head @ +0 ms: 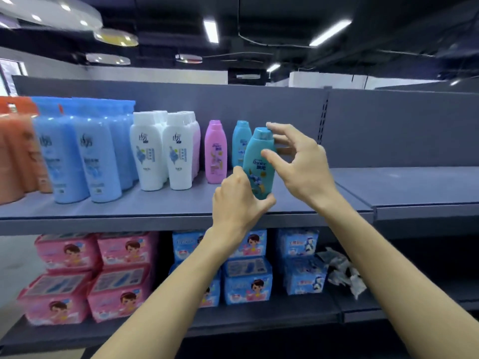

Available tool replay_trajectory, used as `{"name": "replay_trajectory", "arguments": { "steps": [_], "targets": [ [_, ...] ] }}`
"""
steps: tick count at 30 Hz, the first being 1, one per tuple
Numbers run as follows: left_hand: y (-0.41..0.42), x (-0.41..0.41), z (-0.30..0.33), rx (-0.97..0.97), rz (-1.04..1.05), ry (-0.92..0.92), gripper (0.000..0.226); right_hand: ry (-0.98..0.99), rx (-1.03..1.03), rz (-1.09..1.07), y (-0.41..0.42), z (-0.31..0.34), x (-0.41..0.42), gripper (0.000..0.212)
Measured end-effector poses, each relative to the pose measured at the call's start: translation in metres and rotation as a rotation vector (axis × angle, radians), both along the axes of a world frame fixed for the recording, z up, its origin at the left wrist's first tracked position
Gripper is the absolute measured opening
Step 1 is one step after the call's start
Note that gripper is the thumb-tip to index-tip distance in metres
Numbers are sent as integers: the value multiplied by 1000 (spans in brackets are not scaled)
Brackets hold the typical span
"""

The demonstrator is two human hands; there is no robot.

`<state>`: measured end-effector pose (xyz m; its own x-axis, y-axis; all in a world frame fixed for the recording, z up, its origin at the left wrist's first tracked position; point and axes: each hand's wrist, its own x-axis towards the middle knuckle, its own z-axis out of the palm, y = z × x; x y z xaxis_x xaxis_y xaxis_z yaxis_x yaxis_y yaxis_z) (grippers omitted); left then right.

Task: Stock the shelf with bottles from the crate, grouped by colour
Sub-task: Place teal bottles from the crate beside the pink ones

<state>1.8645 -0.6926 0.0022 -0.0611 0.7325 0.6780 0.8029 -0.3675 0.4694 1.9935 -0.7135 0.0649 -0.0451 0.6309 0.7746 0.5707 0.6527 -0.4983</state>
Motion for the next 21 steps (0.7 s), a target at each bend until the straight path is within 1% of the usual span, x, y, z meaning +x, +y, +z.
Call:
{"name": "replay_trajectory", "arguments": {
  "steps": [3,8,12,16,21],
  "targets": [
    [14,18,0,-53,39,-6,52,-32,-88,-32,21,-2,14,50],
    [38,41,-4,-51,78,-45,55,-1,-178,-30,55,-10,30,38],
    [60,47,-4,-78,144,-58,54,-18,-243,-33,82,-19,37,37],
    [85,47,-3,-134,226,-51,54,-42,-254,-56,108,-25,35,36],
    [116,45,0,-163,272,-71,56,-83,-262,-140,137,-30,33,42]
  ]
}}
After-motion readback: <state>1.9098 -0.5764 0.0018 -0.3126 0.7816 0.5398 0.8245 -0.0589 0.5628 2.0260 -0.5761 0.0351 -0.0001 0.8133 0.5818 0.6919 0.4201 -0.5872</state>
